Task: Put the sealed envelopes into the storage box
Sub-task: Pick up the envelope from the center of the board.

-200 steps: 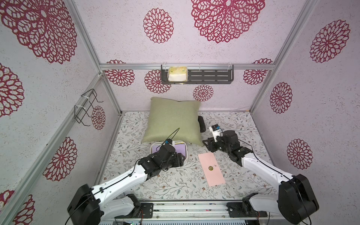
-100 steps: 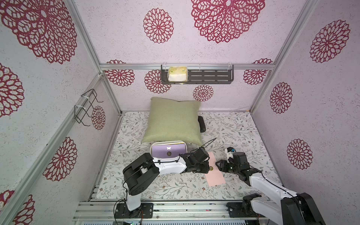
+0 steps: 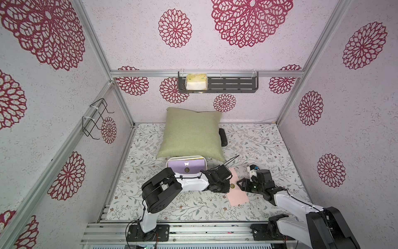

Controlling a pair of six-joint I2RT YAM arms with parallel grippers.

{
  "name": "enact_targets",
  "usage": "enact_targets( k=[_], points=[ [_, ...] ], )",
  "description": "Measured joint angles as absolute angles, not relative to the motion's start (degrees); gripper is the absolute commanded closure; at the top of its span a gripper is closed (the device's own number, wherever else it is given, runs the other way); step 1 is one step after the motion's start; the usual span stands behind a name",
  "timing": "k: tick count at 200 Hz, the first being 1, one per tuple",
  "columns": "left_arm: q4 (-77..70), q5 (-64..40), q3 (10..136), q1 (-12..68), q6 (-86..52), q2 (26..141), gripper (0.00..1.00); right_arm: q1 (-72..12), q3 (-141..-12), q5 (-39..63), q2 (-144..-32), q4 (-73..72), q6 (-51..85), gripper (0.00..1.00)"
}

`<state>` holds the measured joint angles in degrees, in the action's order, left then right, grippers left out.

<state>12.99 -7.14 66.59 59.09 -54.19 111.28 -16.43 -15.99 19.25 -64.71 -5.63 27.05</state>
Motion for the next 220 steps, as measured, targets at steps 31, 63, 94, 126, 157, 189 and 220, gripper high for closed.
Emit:
enact_targets(
  k=[31,63,94,126,157,189,220],
  points=[
    [13.61,-6.85,66.59,58.98,-54.61,111.28,0.86,-16.38,-15.99,20.73,-64.71,-5.52,27.20,0.53],
    [13.47,-6.90,66.74,58.72,-54.83,112.31,0.95,-16.25,-16.49,24.45,-64.34,-4.86,28.10,0.53],
    [13.15,-6.92,66.76,58.59,-55.05,112.46,1.00,-15.88,-17.80,27.73,-62.65,-4.97,29.08,0.53],
    [12.95,-6.90,66.72,58.57,-55.13,112.49,1.00,-15.51,-17.65,30.59,-62.15,-6.33,30.92,0.53],
    [12.86,-6.87,66.72,58.54,-55.09,112.49,1.00,-14.98,-17.23,31.46,-62.17,-7.31,31.70,0.53],
    [13.52,-5.87,66.72,58.54,-54.04,111.85,0.77,-14.79,-17.23,28.42,-62.43,-6.85,30.87,0.53],
    [14.96,-3.68,67.16,58.54,-52.93,109.27,0.62,-14.72,-17.23,26.30,-63.05,-6.70,29.87,0.53]
  ],
)
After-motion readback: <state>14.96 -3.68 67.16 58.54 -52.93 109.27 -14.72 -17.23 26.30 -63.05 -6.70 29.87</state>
